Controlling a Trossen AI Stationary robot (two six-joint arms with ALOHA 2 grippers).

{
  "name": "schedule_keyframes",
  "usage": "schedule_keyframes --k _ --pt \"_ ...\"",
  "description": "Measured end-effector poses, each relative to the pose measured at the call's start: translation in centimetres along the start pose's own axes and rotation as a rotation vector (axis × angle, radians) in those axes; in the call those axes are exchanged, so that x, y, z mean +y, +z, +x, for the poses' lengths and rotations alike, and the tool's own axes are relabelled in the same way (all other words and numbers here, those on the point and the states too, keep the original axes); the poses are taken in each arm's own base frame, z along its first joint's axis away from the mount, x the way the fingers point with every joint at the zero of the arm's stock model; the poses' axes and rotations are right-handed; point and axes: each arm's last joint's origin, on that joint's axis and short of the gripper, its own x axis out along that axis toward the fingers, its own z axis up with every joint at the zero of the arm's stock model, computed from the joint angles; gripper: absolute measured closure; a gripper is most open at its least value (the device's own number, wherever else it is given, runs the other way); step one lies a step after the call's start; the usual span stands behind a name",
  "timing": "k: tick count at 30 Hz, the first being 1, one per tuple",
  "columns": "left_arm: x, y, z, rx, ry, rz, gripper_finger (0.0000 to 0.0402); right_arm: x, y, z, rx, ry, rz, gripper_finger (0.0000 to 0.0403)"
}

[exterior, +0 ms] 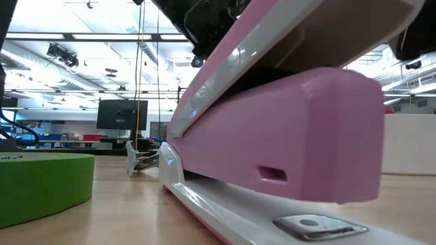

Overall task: Pick and place Stapler, Stapler remover, tape
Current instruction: Put the blue staple remover into the white bin

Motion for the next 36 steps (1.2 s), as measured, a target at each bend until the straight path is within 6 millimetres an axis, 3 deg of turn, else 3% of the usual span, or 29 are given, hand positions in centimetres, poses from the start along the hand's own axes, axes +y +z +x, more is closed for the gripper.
schedule_keyframes --k 7,15,22,28,36 --pt "0.0 0.0 0.0 0.003 0.000 -0.021 0.0248 0.0 0.1 0.7 -0.045 -0.008 0.008 0.0213" --pt "0.0 -0.1 0.0 0.007 0.000 -0.027 0.0248 -0.2 0.1 0.8 -0.039 -0.026 -0.038 0.0380" --pt "0.0 -0.2 0.0 0.015 0.000 -0.043 0.0248 -1.3 0.8 -0.3 -0.024 -0.119 -0.052 0.0378" --pt "-0.1 -0.2 0.0 0.018 -0.003 -0.043 0.0248 -2.6 2.1 -5.2 -0.107 -0.226 -0.071 0.0382" --pt "-0.1 -0.3 0.0 0.026 -0.003 -0.047 0.0248 -5.6 2.3 -14.1 -0.203 -0.358 -0.006 0.0382"
